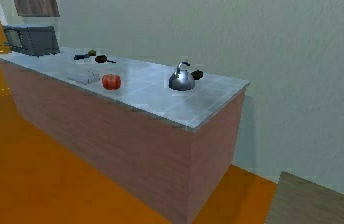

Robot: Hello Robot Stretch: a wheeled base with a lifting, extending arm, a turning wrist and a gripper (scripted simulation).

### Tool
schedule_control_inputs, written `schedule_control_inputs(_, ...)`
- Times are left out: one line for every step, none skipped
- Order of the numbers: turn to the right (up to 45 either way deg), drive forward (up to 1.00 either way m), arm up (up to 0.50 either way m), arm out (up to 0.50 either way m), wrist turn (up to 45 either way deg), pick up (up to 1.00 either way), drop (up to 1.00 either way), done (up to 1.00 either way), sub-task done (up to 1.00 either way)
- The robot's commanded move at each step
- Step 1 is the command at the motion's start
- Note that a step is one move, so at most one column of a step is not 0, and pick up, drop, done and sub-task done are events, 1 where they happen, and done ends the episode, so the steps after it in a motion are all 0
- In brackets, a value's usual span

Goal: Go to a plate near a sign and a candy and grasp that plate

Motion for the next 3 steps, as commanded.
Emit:
schedule_control_inputs(0.0,0.00,0.00,0.00,0.0,1.00,0.00,0.00,0.00)
schedule_control_inputs(0.0,0.00,0.10,0.00,0.0,0.00,0.00,0.00,0.00)
schedule_control_inputs(0.0,0.00,0.00,0.00,0.0,0.00,0.00,1.00,0.00)
